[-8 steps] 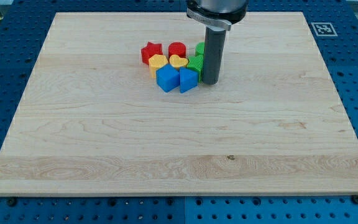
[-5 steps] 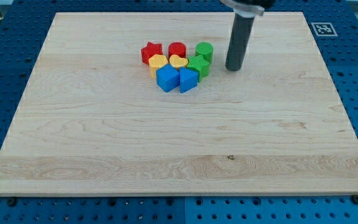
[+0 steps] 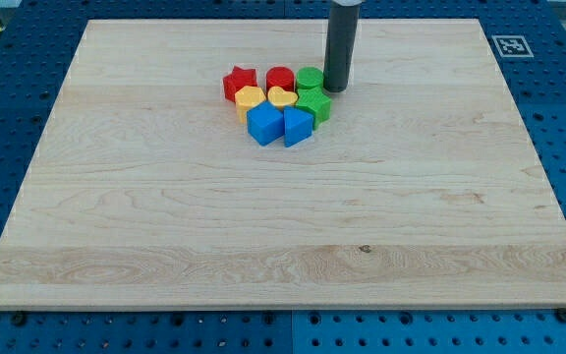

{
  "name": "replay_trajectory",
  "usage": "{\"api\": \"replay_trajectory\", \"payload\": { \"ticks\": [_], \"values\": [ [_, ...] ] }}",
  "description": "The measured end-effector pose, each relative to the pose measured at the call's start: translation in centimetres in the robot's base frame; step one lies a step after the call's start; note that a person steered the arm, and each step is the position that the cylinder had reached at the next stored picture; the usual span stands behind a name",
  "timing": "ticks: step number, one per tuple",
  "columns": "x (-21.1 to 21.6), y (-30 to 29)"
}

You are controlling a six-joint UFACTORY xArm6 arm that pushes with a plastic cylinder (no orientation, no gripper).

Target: Place the green circle to the right side of the red circle

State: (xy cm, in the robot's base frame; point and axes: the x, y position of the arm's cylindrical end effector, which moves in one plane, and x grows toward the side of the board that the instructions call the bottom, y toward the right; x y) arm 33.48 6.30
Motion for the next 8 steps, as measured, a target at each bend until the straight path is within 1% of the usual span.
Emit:
{"api": "replay_trajectory", "payload": {
  "ticks": [3,4,5,6,8],
  "values": [
    [0.0,0.0],
    [1.2,-0.1],
    [0.5,0.2],
    [-2.4,0.4],
    [-3.1,-0.3]
  ]
}}
